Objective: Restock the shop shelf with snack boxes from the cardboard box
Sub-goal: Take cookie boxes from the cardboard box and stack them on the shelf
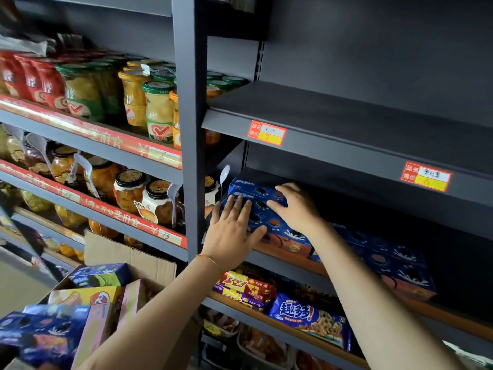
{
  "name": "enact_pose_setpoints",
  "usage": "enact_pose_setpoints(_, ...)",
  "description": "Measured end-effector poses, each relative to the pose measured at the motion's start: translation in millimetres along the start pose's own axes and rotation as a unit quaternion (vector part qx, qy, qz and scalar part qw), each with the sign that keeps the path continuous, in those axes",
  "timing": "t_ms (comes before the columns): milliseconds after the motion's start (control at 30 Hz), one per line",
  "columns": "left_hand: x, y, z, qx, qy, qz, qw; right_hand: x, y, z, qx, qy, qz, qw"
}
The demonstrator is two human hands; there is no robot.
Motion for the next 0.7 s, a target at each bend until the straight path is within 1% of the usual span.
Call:
enact_pose_setpoints(67, -18.4, 18.2, -0.3, 0.053, 0.064, -0.083, 0.993, -14.9, 17.7, 23.6, -0.041, -0.066, -0.08, 0.994)
enact_pose_setpoints(133, -36.0, 51.5, 15.2, 0.055, 0.158, -0.176, 0.97, -25.0, 46.5, 54.0, -0.08, -0.144, -0.149, 0.975)
enact_pose_setpoints(167, -37.6, 70.0, 30.9, 0.027, 0.209, -0.192, 0.959, -25.6, 62.2, 71.0, -0.096, -0.175, -0.173, 0.965)
enact_pose_setpoints(200, -34.7, 87.4, 49.6, -0.017, 0.255, -0.183, 0.949, -21.1, 76.1, 89.0, -0.107, -0.204, -0.182, 0.956)
enact_pose_setpoints(233, -27.0, 103.9, 71.0, -0.069, 0.285, -0.164, 0.942, -8.5, 86.6, 105.8, -0.117, -0.233, -0.173, 0.95)
enact_pose_setpoints(267, -16.6, 119.9, 94.2, -0.116, 0.294, -0.147, 0.937, 11.8, 93.8, 122.6, -0.123, -0.263, -0.141, 0.947)
enact_pose_setpoints(333, 10.7, 153.2, 147.3, -0.207, 0.264, -0.12, 0.935, 71.8, 102.3, 153.8, -0.118, -0.31, -0.03, 0.943)
enact_pose_setpoints(400, 38.4, 189.1, 201.9, -0.302, 0.226, -0.084, 0.922, 147.0, 109.9, 176.4, -0.073, -0.329, 0.101, 0.936)
enact_pose_setpoints(467, 61.2, 228.1, 251.2, -0.389, 0.206, -0.063, 0.896, 228.3, 122.9, 189.6, -0.013, -0.313, 0.226, 0.922)
enact_pose_setpoints(500, 71.2, 247.1, 273.6, -0.425, 0.197, -0.061, 0.882, 265.1, 131.3, 194.7, 0.011, -0.305, 0.275, 0.912)
enact_pose_setpoints(567, 91.3, 279.0, 311.7, -0.489, 0.184, -0.044, 0.852, 326.5, 146.0, 203.0, 0.051, -0.294, 0.338, 0.892)
enact_pose_setpoints(600, 104.2, 296.2, 330.5, -0.519, 0.188, -0.021, 0.834, 354.1, 153.8, 212.7, 0.067, -0.294, 0.362, 0.882)
enact_pose_setpoints(700, 135.8, 317.6, 352.6, -0.542, 0.215, 0.031, 0.812, 390.2, 170.7, 226.8, 0.126, -0.307, 0.39, 0.859)
Point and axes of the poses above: each hand's wrist, its own y-axis away from the middle knuckle, its own x-axis out of the palm, z = x × y, the point moved 8 cm from there along -y, towards the middle knuckle, and after that the axes turned 1 degree about -x, right-handed, at the moved point
